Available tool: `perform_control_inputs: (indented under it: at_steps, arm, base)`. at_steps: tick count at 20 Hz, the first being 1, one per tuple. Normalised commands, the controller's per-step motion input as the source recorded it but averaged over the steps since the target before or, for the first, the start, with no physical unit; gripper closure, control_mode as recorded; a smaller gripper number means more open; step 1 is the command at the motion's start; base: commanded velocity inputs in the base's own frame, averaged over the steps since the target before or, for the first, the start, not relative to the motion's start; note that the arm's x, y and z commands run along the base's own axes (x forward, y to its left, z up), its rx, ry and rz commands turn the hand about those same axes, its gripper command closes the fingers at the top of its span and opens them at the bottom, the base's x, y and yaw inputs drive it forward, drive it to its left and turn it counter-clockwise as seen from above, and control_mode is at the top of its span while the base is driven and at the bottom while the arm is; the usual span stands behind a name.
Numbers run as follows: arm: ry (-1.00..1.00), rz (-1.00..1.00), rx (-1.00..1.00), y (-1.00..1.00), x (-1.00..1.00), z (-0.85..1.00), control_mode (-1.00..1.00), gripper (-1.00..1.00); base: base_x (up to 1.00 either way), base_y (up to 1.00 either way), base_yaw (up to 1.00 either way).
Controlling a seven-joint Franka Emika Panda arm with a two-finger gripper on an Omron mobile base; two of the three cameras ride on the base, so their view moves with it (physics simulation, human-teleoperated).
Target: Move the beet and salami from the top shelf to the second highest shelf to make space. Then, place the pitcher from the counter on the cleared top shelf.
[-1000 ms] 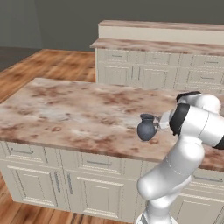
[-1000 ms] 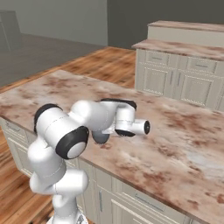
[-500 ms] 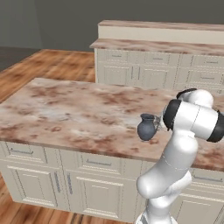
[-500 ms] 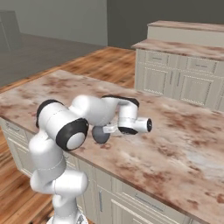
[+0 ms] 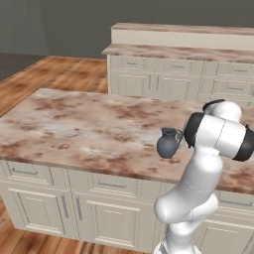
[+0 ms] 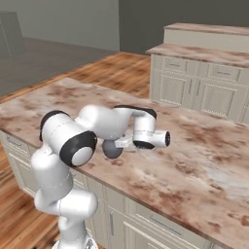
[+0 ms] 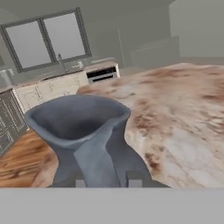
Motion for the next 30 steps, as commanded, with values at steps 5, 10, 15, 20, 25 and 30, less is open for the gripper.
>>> perform_control_inputs:
  at_steps: [5, 10, 15, 20, 25, 30]
  arm:
    - [-0.07, -0.14, -0.01, 0.38, -0.5, 0.72, -1.0, 1.0]
    - [-0.01, -0.27, -0.08, 0.51, -0.56, 0.81, -1.0, 1.0]
    - [0.0, -0.34, -0.13, 0.59, -0.56, 0.62, -1.0, 1.0]
    - [0.0, -0.36, -0.08, 0.3, -0.56, 0.72, -1.0, 1.0]
    - [0.0, -0.37, -0.05, 0.23, -0.44, 0.92, -1.0, 1.0]
    - [0.0, -0.35, -0.04, 0.16, -0.34, 0.93, -1.0, 1.0]
  base:
    - [0.0, 0.0, 0.0]
    - [0.0, 0.0, 0.0]
    - [0.0, 0.0, 0.0]
    - [0.0, 0.0, 0.0]
    - [0.0, 0.0, 0.0]
    - [0.0, 0.0, 0.0]
